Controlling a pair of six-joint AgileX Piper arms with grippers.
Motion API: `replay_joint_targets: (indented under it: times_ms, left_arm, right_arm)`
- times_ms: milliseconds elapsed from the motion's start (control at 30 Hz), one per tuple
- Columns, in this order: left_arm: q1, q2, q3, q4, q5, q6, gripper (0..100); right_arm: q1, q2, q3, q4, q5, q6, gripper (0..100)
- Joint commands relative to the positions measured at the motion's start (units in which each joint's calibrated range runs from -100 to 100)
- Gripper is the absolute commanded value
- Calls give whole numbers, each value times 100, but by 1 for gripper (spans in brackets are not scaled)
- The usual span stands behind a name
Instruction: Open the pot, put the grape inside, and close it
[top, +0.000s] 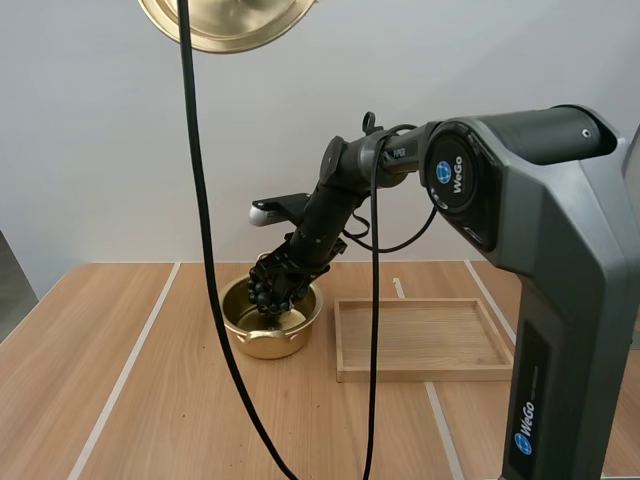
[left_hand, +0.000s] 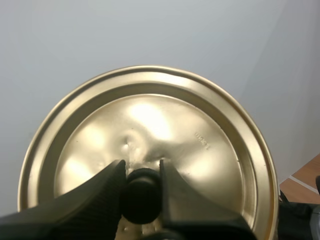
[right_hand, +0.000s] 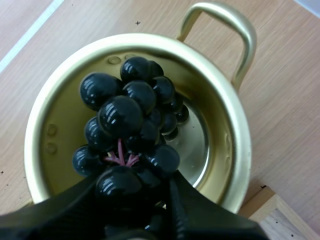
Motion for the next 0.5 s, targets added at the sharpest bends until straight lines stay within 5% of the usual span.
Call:
replay_joint_targets:
  times_ms: [0, 467]
  left_arm:
    - [-3, -24, -49, -72, -149, -1, 0]
    - [-3, -24, -49, -60, -149, -1, 0]
  right_arm:
    - [10, 48, -39, 25, 148, 26, 0]
    - [10, 454, -39, 56, 644, 26, 0]
